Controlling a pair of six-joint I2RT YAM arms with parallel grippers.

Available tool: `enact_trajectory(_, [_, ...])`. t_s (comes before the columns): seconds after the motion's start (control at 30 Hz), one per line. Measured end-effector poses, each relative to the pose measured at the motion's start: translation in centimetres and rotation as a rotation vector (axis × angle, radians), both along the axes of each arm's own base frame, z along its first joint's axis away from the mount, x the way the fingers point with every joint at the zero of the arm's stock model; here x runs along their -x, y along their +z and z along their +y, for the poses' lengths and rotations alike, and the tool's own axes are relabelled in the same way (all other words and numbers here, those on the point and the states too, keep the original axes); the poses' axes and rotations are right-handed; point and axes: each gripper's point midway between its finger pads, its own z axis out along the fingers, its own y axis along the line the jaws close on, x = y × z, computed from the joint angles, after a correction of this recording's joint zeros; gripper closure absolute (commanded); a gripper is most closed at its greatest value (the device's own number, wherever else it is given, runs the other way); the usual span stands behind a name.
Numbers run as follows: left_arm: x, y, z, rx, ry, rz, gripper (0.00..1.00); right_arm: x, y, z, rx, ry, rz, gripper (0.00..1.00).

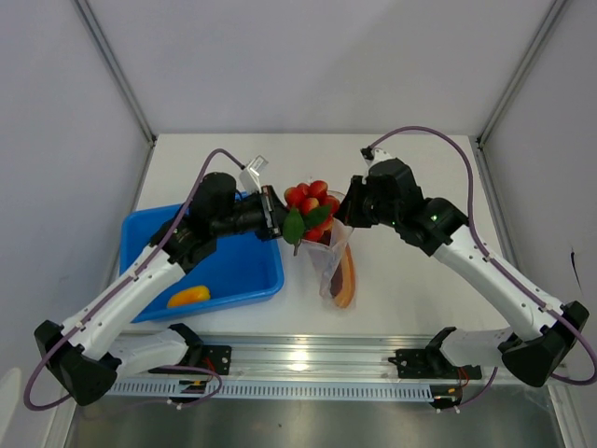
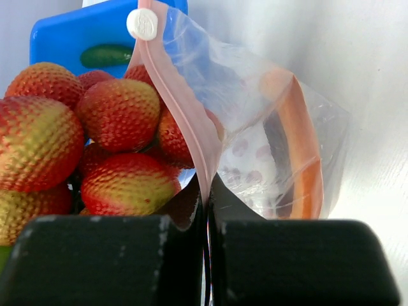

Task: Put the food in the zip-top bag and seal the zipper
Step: Place the fake fruit in the zipper food storage bag.

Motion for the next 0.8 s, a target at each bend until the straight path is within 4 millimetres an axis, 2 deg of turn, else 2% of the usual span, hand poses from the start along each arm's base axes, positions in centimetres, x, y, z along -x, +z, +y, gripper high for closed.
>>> enact_trajectory(0.13, [0.6, -0.2, 0.7, -0.028, 0.0, -0.02, 0.99, -0.1, 0.3, -0.1, -0.003, -0.004, -0.006, 1.0])
enact_trajectory(0.23, [0.9, -1.1, 1.0, -0.084, -0.001, -0.005, 0.99, -0.1, 0.5, -0.1, -0.004, -0.003, -0.007, 1.0])
enact_trajectory(0.8, [1.4, -2.7, -0.3, -0.318, -0.133, 0.032, 1.0, 1.1, 0.8, 1.2, 0.029, 0.123, -0.067, 1.0])
